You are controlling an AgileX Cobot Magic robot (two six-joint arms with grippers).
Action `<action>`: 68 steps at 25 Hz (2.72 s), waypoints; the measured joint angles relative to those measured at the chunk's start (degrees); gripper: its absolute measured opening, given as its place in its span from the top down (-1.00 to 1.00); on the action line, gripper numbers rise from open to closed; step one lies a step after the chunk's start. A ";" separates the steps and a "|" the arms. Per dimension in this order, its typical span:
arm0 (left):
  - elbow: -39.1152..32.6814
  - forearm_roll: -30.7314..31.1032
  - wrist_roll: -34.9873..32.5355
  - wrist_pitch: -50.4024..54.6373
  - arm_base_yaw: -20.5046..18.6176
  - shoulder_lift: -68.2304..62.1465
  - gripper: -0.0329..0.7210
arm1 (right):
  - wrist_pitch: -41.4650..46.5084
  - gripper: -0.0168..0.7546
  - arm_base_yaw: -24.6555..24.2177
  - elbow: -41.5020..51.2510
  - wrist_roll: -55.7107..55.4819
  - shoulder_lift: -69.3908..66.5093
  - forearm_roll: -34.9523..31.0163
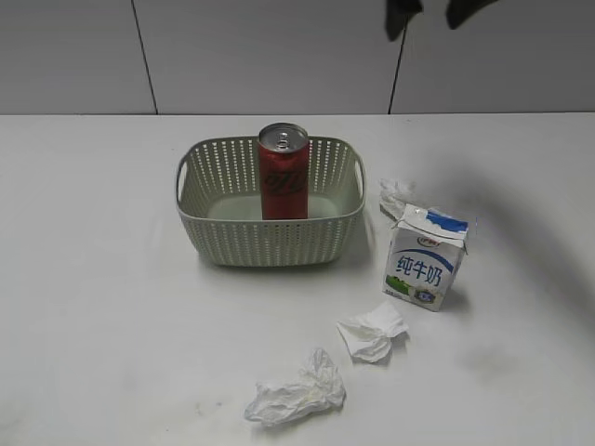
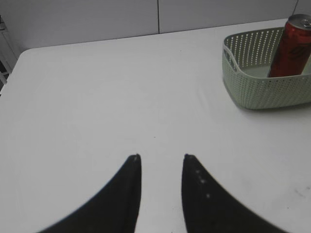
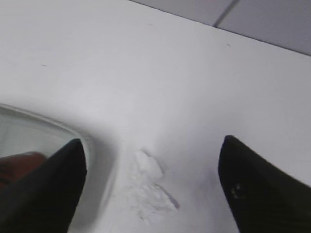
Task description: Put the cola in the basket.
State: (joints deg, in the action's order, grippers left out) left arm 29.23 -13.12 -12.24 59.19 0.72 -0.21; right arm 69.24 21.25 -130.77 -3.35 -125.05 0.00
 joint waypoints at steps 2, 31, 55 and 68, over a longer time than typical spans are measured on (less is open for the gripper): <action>0.00 0.00 0.00 0.00 0.00 0.00 0.30 | 0.05 -0.71 -4.29 3.03 0.00 1.90 -0.38; 0.00 0.00 0.00 0.00 0.00 0.00 0.30 | -5.94 -0.58 -18.07 89.93 5.83 71.93 -4.27; 0.00 0.00 0.00 0.00 0.00 0.00 0.30 | -9.35 -0.58 -18.07 101.62 5.94 114.87 -4.27; 0.00 0.00 0.00 0.00 0.00 0.00 0.30 | -9.42 -0.58 -18.07 101.62 6.01 124.48 -4.27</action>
State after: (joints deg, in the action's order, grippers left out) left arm 29.23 -13.12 -12.24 59.19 0.72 -0.21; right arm 59.83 3.19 -29.15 2.66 -0.57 -4.27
